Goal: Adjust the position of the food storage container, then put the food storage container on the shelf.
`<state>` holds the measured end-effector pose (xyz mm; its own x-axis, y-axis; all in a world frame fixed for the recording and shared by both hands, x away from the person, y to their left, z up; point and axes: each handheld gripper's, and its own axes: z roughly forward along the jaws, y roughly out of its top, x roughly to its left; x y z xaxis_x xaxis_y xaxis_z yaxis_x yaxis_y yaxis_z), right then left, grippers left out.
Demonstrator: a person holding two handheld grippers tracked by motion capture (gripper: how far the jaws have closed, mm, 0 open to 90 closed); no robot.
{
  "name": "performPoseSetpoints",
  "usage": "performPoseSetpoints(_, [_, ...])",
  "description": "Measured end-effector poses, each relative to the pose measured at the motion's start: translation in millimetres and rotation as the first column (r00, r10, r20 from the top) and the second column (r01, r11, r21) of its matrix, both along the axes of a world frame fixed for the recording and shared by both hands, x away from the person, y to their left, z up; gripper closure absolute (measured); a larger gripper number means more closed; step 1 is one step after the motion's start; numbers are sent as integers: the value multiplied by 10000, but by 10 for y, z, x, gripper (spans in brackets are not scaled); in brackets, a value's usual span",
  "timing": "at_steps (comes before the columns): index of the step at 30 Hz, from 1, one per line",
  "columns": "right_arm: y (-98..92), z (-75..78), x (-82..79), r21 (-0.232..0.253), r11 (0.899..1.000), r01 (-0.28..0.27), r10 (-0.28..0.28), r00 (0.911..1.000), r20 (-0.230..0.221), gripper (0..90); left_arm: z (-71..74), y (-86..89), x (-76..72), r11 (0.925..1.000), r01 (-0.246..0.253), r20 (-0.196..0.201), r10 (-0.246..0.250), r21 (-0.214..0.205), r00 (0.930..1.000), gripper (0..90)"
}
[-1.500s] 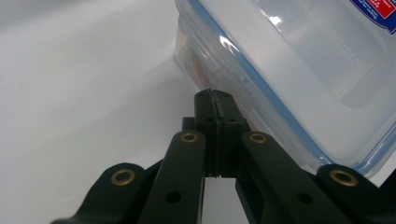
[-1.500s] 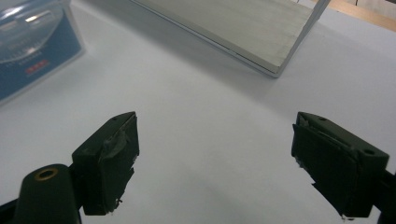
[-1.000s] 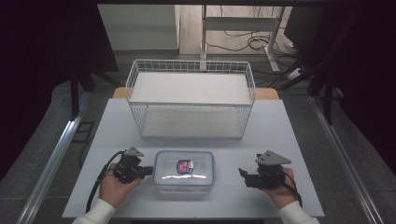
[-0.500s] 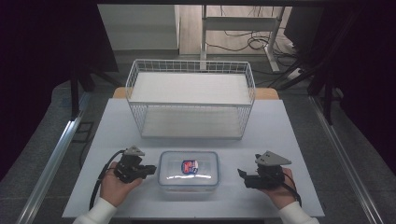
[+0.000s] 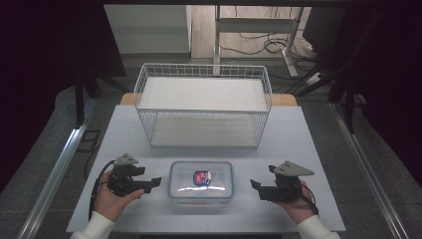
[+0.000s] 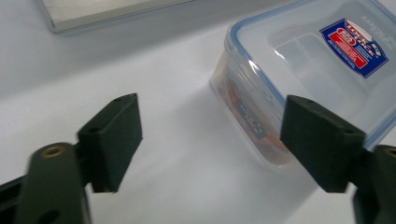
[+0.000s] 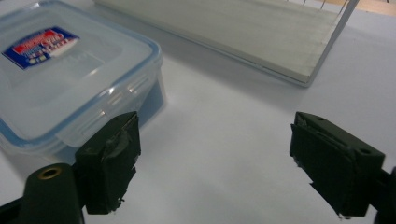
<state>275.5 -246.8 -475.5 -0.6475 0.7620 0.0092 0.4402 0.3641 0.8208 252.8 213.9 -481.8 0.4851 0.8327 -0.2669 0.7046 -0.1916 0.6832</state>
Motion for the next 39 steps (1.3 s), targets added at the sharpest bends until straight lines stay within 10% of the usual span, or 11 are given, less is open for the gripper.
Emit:
performPoseSetpoints(18, [198,-12,32,1536,9870,-471,727,9836,-1654,169,-15,14,62,9902,58,-523,-132,-1392,9985,173])
performPoseSetpoints(27, [433,-84,87,1981,9773,-748,1301,9502,-2831,149,-141,-70,221,9635,471,-1161,-801,-2637,9900,181])
performPoseSetpoints(39, [522,-129,104,1773,9807,-825,1321,9480,-2895,149,-274,-158,319,9428,828,-1892,-1500,-3228,9704,200])
